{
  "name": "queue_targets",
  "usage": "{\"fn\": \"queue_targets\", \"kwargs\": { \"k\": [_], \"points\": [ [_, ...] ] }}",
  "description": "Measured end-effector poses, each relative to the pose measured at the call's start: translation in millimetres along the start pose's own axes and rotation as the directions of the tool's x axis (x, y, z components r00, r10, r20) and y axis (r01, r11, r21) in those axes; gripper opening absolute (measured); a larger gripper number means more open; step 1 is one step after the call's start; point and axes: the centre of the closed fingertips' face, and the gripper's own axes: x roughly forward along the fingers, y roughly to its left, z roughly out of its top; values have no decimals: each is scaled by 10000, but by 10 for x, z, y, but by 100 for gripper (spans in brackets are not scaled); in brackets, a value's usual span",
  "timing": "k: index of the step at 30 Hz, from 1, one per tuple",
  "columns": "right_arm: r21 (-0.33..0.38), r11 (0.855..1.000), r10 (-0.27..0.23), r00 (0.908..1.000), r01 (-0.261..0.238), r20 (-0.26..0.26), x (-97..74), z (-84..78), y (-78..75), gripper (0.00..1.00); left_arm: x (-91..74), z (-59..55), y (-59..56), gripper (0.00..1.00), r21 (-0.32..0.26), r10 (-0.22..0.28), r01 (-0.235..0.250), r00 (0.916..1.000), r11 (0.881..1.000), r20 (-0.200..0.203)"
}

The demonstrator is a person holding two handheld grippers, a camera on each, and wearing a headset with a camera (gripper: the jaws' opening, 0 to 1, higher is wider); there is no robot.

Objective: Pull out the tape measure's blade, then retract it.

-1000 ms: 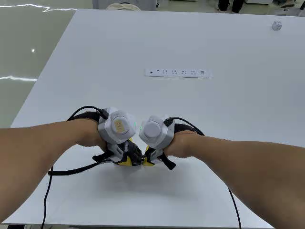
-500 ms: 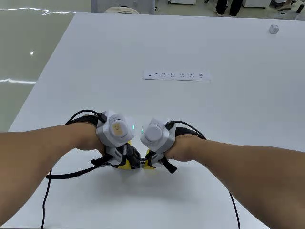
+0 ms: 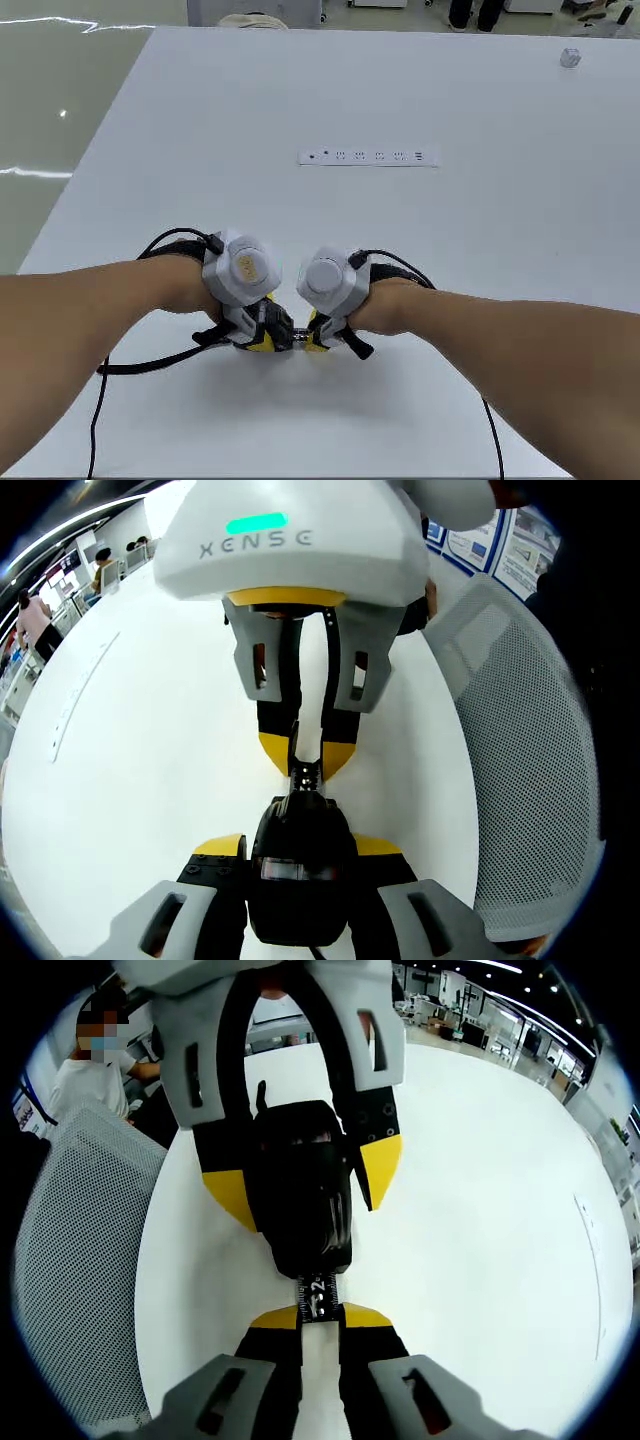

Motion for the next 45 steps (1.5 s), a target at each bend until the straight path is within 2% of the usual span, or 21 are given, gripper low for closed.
{"fn": "queue_targets", "kwargs": {
  "k": [45],
  "points": [
    [4, 10000, -37, 9995, 37, -315, -63, -147, -27, 11, 3, 3, 14, 36, -95, 66, -66, 10000, 9999, 19]
  ]
}}
